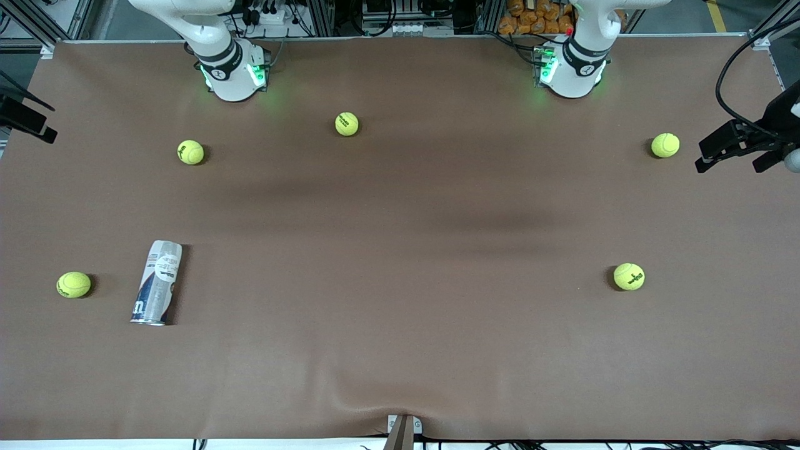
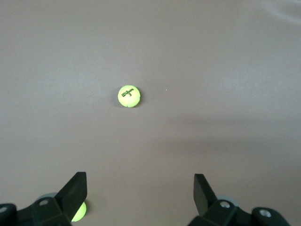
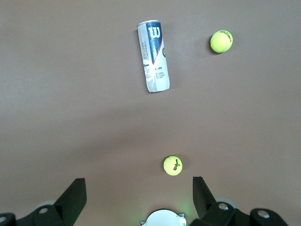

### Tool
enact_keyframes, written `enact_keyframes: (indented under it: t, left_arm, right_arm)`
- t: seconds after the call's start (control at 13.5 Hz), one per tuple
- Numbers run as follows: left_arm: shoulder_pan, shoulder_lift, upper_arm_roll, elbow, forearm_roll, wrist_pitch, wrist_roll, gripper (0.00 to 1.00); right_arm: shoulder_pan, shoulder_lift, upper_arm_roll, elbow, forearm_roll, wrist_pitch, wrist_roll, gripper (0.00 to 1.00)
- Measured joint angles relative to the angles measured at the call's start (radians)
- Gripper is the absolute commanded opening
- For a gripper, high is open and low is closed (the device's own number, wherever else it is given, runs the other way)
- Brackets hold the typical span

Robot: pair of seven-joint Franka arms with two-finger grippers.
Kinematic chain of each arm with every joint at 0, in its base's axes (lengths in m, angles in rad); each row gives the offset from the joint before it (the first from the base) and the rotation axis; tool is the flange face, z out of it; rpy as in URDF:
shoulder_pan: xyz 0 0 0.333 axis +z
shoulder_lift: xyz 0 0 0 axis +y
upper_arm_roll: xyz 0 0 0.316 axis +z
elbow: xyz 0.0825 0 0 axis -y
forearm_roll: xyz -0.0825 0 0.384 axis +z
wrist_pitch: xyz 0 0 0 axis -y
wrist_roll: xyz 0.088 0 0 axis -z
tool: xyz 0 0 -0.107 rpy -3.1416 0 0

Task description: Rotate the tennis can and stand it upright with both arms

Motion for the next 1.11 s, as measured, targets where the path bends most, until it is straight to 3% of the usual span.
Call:
enact_keyframes:
  t: [0.44, 1.11]
  left_arm:
    - [0.0, 0.0, 0.0, 0.0, 0.0, 0.0, 0.0, 1.0]
    - [0.0, 0.0, 0.0, -0.001, 0.0, 0.0, 0.0, 1.0]
  right_arm:
    - [0.041, 0.013, 0.008, -0.002, 0.001, 0.022, -0.013, 1.0]
    - [0.02, 0.077, -0.004, -0.004, 0.004, 0.042, -0.085, 1.0]
